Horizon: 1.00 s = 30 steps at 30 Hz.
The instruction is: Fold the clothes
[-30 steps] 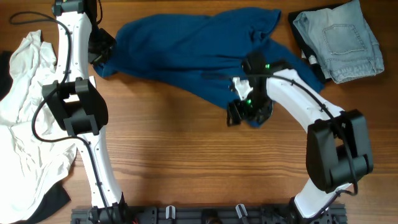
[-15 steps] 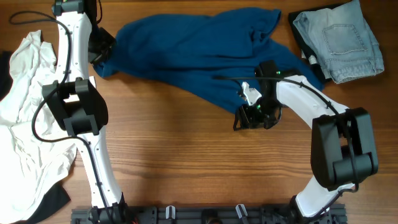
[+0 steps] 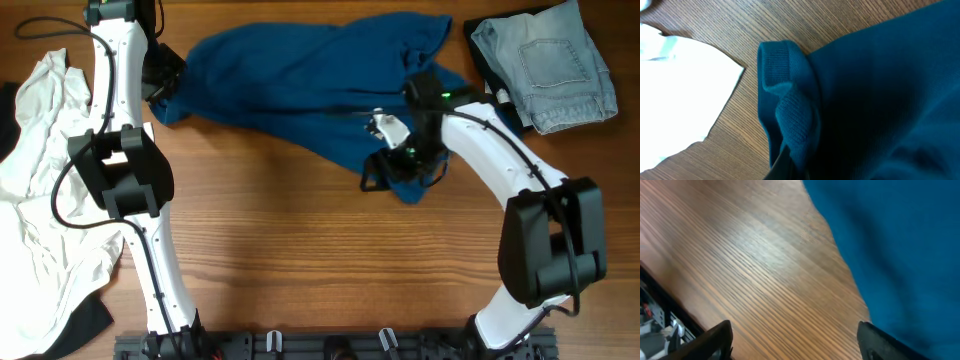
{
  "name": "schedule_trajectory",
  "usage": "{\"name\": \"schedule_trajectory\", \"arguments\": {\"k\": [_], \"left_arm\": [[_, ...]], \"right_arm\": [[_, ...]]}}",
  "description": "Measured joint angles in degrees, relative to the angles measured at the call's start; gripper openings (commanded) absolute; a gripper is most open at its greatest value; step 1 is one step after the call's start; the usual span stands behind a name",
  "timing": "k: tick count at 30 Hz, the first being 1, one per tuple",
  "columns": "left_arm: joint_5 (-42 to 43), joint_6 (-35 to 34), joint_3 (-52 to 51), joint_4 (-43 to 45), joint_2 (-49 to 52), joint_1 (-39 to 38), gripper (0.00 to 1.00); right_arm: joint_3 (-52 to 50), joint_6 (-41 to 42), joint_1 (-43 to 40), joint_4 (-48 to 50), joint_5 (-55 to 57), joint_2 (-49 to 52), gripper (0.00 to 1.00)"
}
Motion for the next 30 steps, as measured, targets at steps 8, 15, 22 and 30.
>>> {"name": "schedule_trajectory", "arguments": {"k": [8,15,22,30], "left_arm": [[0.04,0.00,0.00,0.39,0.00,0.00,0.04],[0.04,0.00,0.00,0.61,0.00,0.00,0.04],[0.07,0.00,0.00,0.63,0.00,0.00,0.04],[0.07,0.00,0.00,0.63,0.00,0.00,0.04]], "right_arm": [[-0.59,0.68,-5.88,1.84,1.31,0.00,0.72],[-2.69,13.90,-4.61,2.86,17.75,0.00,0.79],[-4.37,16.06,-2.34,3.78,20.06,0.13,0.83],[-4.87,16.85,2.71,5.03,20.46,5.11,0.52]]}}
